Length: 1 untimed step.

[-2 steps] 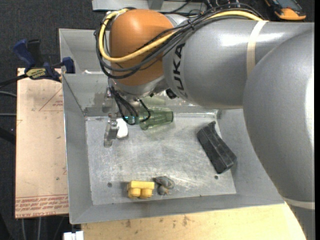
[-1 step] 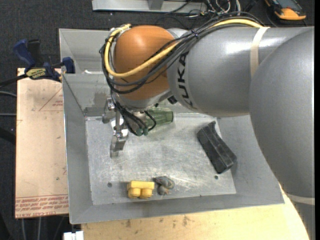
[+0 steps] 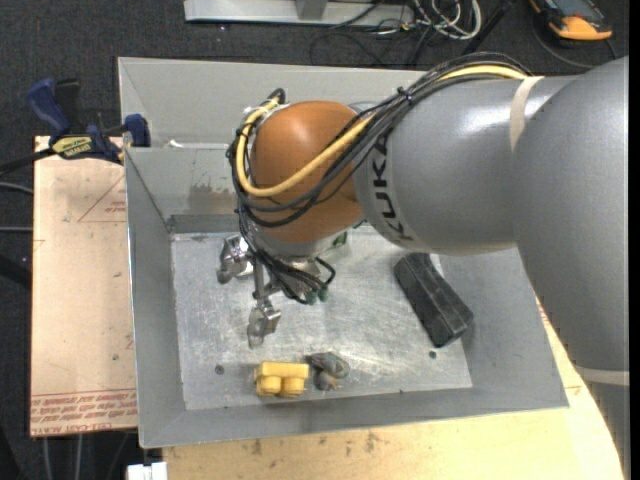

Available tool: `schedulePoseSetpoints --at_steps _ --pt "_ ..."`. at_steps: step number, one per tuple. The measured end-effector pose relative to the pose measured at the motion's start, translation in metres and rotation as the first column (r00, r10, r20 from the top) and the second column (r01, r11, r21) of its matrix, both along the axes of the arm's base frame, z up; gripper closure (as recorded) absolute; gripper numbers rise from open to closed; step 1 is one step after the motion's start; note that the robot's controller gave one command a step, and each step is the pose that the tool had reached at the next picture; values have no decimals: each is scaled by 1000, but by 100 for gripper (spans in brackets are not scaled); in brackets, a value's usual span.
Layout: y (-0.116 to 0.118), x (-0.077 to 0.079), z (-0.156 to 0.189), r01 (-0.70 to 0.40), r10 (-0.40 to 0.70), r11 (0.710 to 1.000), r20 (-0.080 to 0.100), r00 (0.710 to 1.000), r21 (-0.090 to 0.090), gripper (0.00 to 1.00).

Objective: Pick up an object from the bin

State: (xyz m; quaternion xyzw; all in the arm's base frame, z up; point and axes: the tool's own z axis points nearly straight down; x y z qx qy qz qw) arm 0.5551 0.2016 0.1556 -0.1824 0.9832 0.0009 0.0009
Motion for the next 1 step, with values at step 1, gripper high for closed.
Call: schedulePoseSetpoints --at_steps 1 --pt "-6 -14 13 95 -96 995 -7 995 -3 0"
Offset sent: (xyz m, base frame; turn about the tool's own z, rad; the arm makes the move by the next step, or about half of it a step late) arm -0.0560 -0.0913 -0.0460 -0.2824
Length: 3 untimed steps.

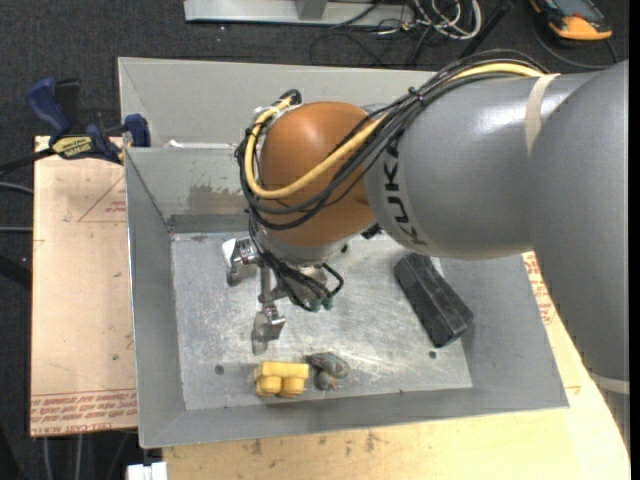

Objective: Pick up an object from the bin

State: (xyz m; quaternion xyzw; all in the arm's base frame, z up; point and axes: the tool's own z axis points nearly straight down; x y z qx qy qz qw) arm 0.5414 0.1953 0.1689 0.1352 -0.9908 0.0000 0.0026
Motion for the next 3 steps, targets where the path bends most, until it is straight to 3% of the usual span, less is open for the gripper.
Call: schedulePoseSetpoints --at_steps 1,2,3 --pt "-39 -21 -20 -247 247 969 14 969 4 0" --pt "-69 -43 -46 -349 349 937 4 937 0 0" --pt "-70 -45 -65 -287 287 958 5 958 2 0"
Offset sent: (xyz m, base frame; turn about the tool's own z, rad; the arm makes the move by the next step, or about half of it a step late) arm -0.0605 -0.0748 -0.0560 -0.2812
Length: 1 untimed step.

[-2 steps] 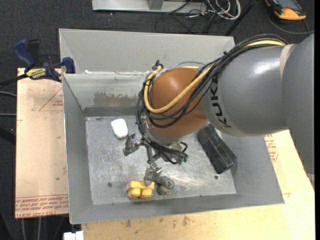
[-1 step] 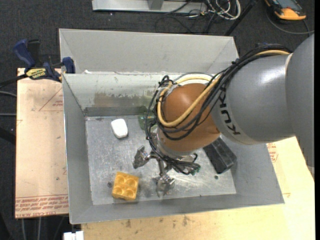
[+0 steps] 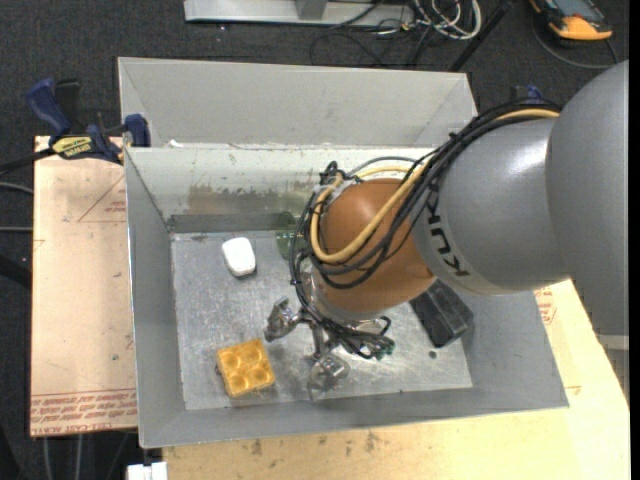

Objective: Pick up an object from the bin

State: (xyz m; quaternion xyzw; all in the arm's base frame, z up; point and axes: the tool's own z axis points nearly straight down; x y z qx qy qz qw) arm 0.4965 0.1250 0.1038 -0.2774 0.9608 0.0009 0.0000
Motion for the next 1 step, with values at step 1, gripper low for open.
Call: schedulePoseSetpoints --at_steps 1 --pt "40 11 15 -196 196 981 0 981 -1 0"
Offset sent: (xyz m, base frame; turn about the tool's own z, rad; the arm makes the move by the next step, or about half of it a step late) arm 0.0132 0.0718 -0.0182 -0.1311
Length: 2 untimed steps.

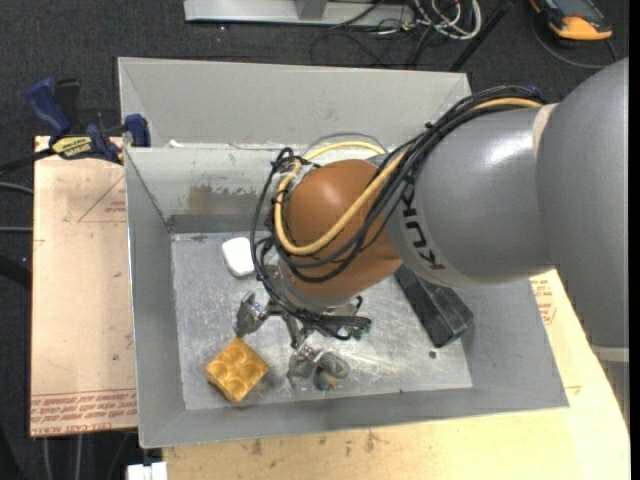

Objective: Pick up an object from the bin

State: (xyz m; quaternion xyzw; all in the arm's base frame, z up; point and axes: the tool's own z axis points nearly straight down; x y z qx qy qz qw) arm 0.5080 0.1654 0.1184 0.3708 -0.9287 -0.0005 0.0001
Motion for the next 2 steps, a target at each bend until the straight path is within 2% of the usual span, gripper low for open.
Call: schedulePoseSetpoints --at_steps 1,2 --pt "24 2 -18 28 -28 1000 3 1000 3 0" --pt "41 -9 -42 -92 92 996 4 996 -3 100"
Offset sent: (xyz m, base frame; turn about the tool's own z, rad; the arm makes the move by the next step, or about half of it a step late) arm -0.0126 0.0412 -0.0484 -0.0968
